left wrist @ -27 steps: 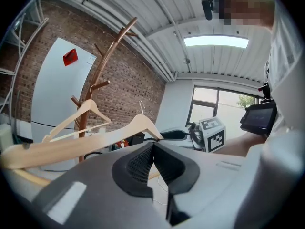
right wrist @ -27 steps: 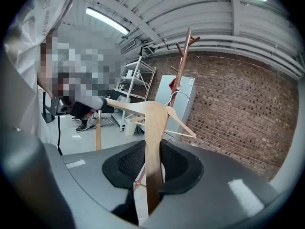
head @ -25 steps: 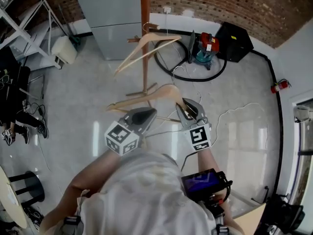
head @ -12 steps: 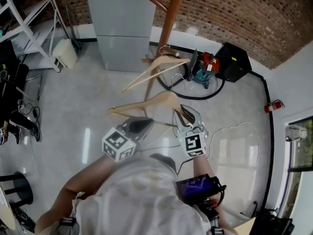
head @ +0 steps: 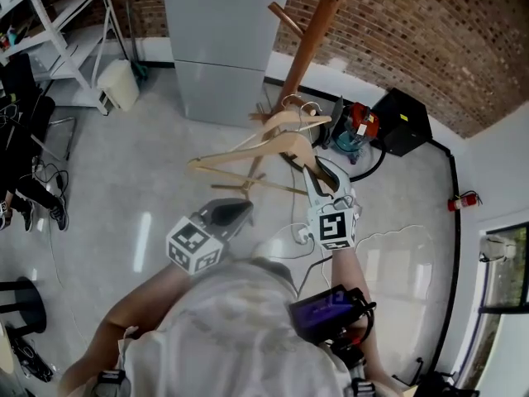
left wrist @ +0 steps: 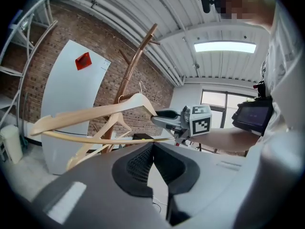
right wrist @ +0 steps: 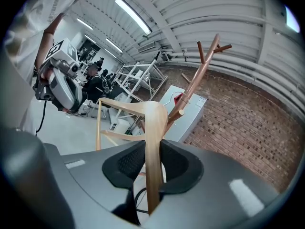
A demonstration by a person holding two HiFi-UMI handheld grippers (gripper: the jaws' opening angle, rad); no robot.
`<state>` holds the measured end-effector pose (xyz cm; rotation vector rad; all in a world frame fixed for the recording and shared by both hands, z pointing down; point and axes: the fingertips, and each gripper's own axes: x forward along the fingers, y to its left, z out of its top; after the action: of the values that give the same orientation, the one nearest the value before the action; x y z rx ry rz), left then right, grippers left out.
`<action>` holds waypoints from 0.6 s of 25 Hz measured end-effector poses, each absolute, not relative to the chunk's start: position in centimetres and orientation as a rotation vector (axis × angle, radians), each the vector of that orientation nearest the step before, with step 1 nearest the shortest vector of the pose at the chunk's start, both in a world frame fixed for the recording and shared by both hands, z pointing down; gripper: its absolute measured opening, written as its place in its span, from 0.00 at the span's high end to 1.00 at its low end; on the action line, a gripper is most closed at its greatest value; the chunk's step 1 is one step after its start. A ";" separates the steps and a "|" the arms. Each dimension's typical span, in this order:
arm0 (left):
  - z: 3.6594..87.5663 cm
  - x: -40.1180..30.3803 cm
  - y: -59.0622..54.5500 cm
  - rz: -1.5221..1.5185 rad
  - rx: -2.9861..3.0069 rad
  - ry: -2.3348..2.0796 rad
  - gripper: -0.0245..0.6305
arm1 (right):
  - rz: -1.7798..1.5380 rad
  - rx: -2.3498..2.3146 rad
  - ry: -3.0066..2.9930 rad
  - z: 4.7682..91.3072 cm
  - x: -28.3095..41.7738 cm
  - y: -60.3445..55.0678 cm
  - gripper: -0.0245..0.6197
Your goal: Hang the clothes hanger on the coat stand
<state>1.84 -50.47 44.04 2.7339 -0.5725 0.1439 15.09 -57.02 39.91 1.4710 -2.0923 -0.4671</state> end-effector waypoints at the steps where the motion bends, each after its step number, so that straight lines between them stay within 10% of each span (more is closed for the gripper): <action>1: 44.0 2.0 -50.8 0.145 2.732 -0.586 0.96 | -0.470 1.468 -2.097 39.8 15.4 -57.5 0.79; 15: 43.9 6.2 -53.5 0.197 2.708 -0.695 0.96 | -0.516 1.345 -2.118 44.1 17.1 -61.0 0.79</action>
<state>6.25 -53.50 43.91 2.7081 -0.6950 0.1968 17.11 -61.03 44.14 1.3453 -2.1181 -0.5158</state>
